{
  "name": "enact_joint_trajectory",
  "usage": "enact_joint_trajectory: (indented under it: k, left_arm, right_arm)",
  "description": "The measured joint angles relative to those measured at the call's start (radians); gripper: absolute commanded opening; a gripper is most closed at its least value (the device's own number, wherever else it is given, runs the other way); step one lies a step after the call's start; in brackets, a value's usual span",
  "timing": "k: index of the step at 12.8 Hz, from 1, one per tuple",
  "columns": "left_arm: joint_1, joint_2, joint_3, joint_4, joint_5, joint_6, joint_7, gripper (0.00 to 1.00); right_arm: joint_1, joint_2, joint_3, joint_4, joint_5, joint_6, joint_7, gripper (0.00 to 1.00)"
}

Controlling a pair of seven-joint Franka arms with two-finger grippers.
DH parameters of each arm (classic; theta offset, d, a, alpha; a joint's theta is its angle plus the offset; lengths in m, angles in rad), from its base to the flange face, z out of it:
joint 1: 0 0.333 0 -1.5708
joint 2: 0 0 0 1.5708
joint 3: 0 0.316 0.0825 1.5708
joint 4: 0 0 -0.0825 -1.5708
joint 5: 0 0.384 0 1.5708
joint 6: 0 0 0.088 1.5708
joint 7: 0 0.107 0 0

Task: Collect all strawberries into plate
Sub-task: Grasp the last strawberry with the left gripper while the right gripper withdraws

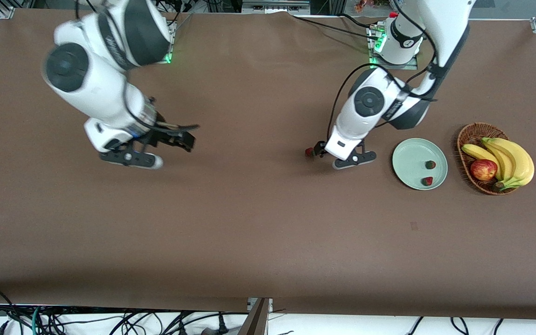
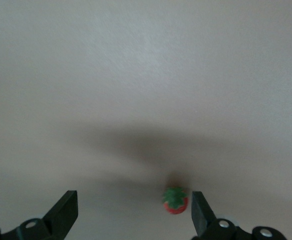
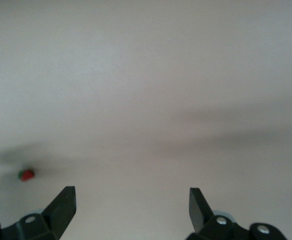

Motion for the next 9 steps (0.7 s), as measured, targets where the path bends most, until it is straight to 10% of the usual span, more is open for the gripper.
enact_joint_trajectory:
  k: [3, 9]
  left_arm:
    - [-0.018, 0.081, -0.015, 0.000, 0.113, 0.055, -0.176, 1.00]
    - [-0.049, 0.148, -0.025, 0.005, 0.151, 0.082, -0.265, 1.00]
  right_arm:
    - [-0.098, -0.096, 0.033, -0.049, -0.051, -0.066, -0.101, 1.00]
    - [-0.549, -0.245, 0.414, -0.147, -0.166, -0.110, -0.213, 1.00]
